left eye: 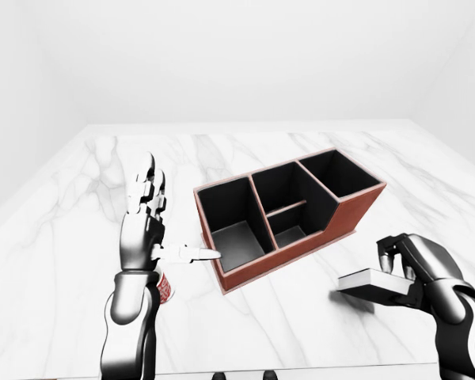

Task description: Pick up the book and place it in the back compartment of the caddy.

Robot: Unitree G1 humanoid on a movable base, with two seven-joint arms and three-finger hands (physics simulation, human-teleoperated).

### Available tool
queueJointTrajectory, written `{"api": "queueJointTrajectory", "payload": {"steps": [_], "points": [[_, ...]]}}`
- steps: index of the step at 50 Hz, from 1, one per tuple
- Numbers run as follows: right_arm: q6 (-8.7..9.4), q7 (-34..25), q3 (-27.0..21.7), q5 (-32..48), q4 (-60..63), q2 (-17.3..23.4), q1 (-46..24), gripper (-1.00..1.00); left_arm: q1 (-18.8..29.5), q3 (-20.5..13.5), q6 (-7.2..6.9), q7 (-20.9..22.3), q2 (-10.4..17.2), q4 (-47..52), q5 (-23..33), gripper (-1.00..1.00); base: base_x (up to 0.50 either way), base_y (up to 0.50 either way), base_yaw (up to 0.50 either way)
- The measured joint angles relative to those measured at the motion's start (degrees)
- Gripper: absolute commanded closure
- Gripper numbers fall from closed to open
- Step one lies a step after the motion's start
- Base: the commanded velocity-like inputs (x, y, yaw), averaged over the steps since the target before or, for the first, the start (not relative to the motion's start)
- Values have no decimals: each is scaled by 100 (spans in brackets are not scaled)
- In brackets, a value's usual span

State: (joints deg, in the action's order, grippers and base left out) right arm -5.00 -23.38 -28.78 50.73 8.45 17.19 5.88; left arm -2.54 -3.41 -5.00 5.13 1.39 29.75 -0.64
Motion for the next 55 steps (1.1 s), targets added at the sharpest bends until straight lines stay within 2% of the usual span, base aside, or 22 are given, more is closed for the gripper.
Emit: {"api": "queueJointTrajectory", "payload": {"steps": [6,32,55], "points": [[17,-219,98,51,325,-19,-137,100,1,-5,0,1,2,-2,-1,-100,0,0,0],[341,-1174,675,313,1301,43,-860,100,-2,9,0,-6,-2,-67,14,-100,0,0,0],[623,-1628,1159,499,1602,71,-1446,100,1,18,0,-11,-3,-99,26,-100,0,0,0]]}}
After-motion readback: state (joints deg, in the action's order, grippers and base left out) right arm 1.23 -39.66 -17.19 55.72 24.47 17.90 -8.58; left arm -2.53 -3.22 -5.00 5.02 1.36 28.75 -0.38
